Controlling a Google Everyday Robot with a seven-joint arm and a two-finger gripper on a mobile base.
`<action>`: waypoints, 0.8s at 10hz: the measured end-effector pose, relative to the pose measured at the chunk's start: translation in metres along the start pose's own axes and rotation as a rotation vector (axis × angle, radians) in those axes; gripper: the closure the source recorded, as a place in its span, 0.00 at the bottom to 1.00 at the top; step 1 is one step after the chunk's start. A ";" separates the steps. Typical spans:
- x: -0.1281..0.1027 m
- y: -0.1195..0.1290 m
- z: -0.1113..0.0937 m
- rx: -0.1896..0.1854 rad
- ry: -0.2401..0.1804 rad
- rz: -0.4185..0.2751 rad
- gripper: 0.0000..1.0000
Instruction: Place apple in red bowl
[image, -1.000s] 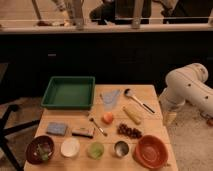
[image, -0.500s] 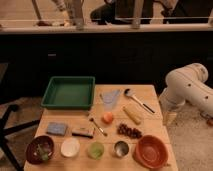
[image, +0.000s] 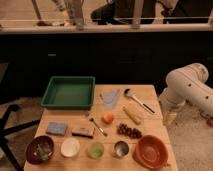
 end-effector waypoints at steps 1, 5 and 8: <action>-0.003 0.000 0.001 0.008 0.000 0.026 0.20; -0.047 -0.008 0.007 0.017 -0.017 0.068 0.20; -0.086 -0.012 0.015 0.010 -0.020 0.038 0.20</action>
